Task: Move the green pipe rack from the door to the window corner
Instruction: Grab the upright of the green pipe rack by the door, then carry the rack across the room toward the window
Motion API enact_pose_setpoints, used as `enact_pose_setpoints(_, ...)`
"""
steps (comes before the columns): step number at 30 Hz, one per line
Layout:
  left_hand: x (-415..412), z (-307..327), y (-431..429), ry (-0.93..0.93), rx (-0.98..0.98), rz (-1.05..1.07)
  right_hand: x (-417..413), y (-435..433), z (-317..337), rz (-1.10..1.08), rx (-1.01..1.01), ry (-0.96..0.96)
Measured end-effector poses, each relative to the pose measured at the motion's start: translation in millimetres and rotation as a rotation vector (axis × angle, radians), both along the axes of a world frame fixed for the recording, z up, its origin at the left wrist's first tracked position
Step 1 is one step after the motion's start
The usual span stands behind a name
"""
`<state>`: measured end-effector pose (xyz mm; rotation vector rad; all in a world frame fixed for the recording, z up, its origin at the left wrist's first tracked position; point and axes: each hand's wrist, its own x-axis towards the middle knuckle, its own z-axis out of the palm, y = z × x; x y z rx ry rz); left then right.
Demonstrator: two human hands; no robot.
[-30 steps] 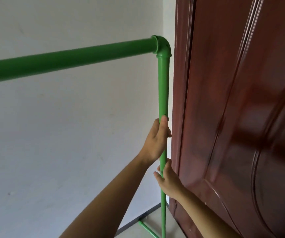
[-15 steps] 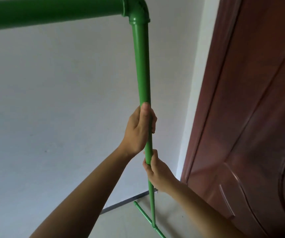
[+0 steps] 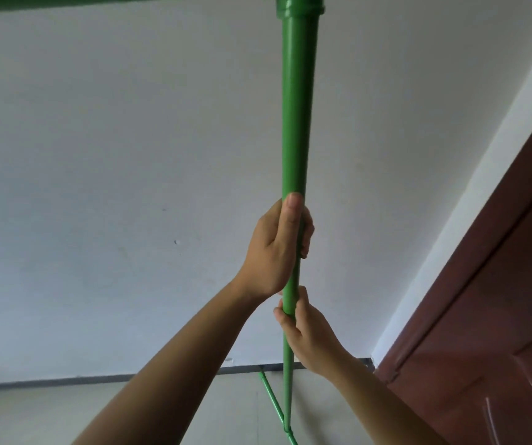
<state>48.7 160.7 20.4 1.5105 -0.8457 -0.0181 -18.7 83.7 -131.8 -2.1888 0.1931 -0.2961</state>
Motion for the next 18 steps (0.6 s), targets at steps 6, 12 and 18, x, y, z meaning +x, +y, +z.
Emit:
enact_pose_setpoints(6, -9.0, -20.4, 6.8, 0.024, 0.056, 0.1, -2.4, -5.7, -13.5, 0.187, 0.041, 0.06)
enact_pose_setpoints(12, -17.6, -17.7, 4.4, 0.024, 0.114, 0.309, 7.7, -23.9, 1.2, 0.32, 0.127, 0.016)
enact_pose_setpoints(18, -30.8, 10.0, 24.2, -0.086, 0.183, 0.605, 16.9, -31.1, 25.5, 0.458, 0.283, -0.025)
